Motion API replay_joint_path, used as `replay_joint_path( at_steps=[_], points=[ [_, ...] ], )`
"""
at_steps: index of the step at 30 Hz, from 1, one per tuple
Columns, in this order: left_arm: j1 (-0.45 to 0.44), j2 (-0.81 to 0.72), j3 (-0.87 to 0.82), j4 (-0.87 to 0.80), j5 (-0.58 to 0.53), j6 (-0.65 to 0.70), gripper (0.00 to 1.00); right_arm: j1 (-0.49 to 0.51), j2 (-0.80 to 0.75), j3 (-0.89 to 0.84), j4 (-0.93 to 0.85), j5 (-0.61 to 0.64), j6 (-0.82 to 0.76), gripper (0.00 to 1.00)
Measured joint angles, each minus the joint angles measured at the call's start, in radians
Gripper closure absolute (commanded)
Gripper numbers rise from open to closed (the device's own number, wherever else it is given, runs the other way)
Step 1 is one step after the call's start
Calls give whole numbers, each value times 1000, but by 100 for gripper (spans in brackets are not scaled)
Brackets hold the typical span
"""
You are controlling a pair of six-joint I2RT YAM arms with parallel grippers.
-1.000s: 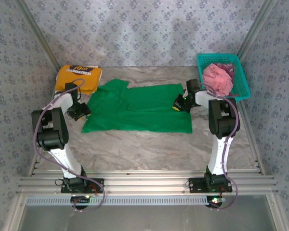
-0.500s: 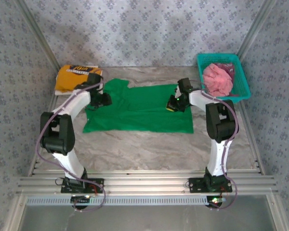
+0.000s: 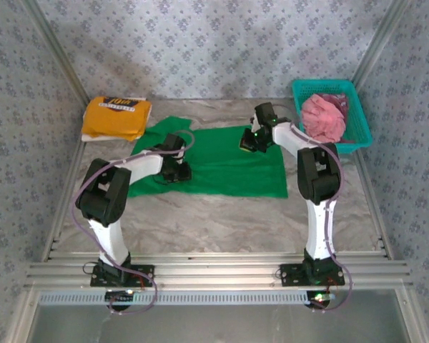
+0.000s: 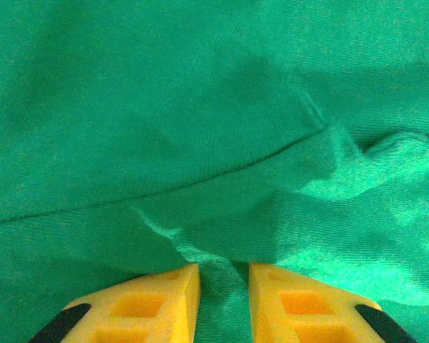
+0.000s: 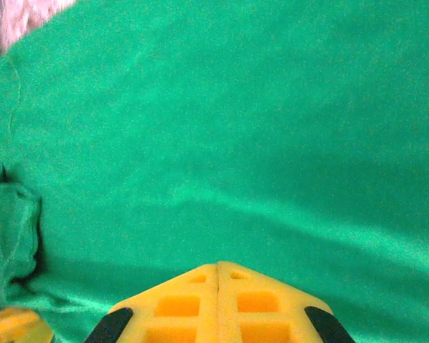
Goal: Fold and stack the t-shirts
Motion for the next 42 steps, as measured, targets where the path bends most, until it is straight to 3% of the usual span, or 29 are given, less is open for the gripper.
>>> replay_joint_path(
  at_steps=[11, 21, 26, 30, 33, 36, 40, 42],
  points=[
    [-29, -89, -176, 194, -16, -60, 75, -66, 120, 70, 1, 8, 54, 100],
    [-100, -216, -370, 298, -14, -148, 76, -78, 34, -114, 126, -10, 92, 100],
    [-114, -294, -414, 231, -28, -156, 74, -89, -77, -290, 169, -7, 121, 100],
    [-118, -372, -395, 31, -56, -131, 63, -107, -161, -405, 167, -1, 138, 100],
    [-94, -430, -327, -96, -56, -89, 52, -124, -191, -439, 164, 16, 140, 100],
    [-5, -431, -165, -149, -16, -29, 50, -134, -192, -433, 159, 19, 135, 100],
    [127, -238, 243, -198, -10, 80, 47, -130, -188, -349, 116, 37, 93, 100],
    [164, -93, 463, -211, -13, 128, 46, -124, -188, -284, 111, 42, 70, 94]
  ],
)
